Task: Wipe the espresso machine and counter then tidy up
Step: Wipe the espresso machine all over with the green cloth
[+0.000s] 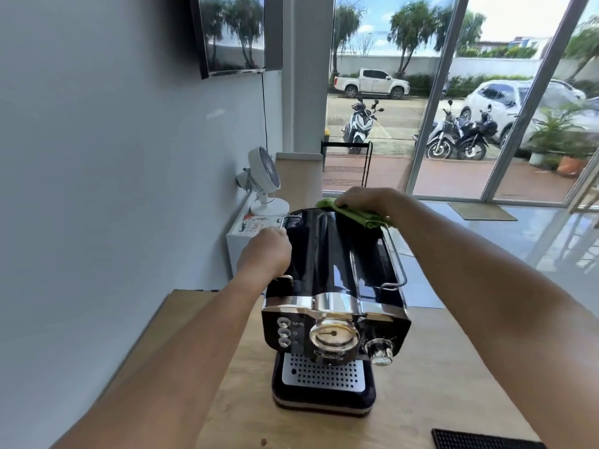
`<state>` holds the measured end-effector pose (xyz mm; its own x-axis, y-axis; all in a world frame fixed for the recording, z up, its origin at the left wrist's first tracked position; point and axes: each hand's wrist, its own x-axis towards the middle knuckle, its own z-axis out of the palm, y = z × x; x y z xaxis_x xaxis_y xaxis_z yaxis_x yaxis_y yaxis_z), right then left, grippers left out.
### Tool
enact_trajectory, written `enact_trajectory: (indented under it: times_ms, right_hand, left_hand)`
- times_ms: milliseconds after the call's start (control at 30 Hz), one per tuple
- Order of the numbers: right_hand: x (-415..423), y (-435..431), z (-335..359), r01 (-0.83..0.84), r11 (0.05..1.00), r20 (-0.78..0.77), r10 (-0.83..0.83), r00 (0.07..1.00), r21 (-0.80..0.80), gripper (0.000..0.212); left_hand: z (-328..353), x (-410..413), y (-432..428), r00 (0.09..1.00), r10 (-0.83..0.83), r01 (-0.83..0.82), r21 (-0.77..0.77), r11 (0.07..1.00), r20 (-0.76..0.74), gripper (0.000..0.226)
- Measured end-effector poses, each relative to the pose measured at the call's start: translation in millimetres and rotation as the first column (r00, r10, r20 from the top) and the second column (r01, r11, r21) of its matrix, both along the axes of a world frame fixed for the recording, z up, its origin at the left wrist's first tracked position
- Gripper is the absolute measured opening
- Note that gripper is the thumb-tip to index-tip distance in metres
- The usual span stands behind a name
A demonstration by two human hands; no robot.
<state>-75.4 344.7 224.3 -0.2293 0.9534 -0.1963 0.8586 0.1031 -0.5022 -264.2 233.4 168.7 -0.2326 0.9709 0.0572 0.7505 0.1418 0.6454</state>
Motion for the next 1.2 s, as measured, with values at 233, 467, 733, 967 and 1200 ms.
enact_trajectory:
  times_ms: [233, 467, 733, 967, 1200]
  right_hand:
    - [-100, -3, -5, -0.471, 0.881, 0.186, 0.471, 0.862, -0.047, 0.037]
    - [-51, 5, 5, -0.345, 0.936, 0.238, 0.35, 0.906, -0.067, 0.041]
    - [48, -8, -23, 0.036, 0.912, -0.41, -0.218, 0.885, -0.408, 0.038]
    - [62, -22, -47, 0.121, 0.944, -0.63, -0.296, 0.718, -0.306, 0.031]
    - [-44, -26, -14, -0.063, 0.986, 0.145, 0.04, 0.989, 0.155, 0.04]
  left_hand:
    - [-3, -4, 3, 0.999, 0.002, -0.001, -0.017, 1.0, 0.051, 0.038]
    - [-4, -2, 4, 0.992, 0.003, 0.001, -0.036, 0.999, 0.124, 0.036]
    - [-6, -1, 3, 0.989, 0.015, -0.01, -0.039, 0.999, 0.146, 0.032]
    - [-10, -1, 8, 0.993, -0.002, 0.009, -0.052, 0.999, 0.117, 0.038]
    - [-9, -2, 11, 0.989, 0.002, 0.007, -0.06, 0.998, 0.145, 0.038]
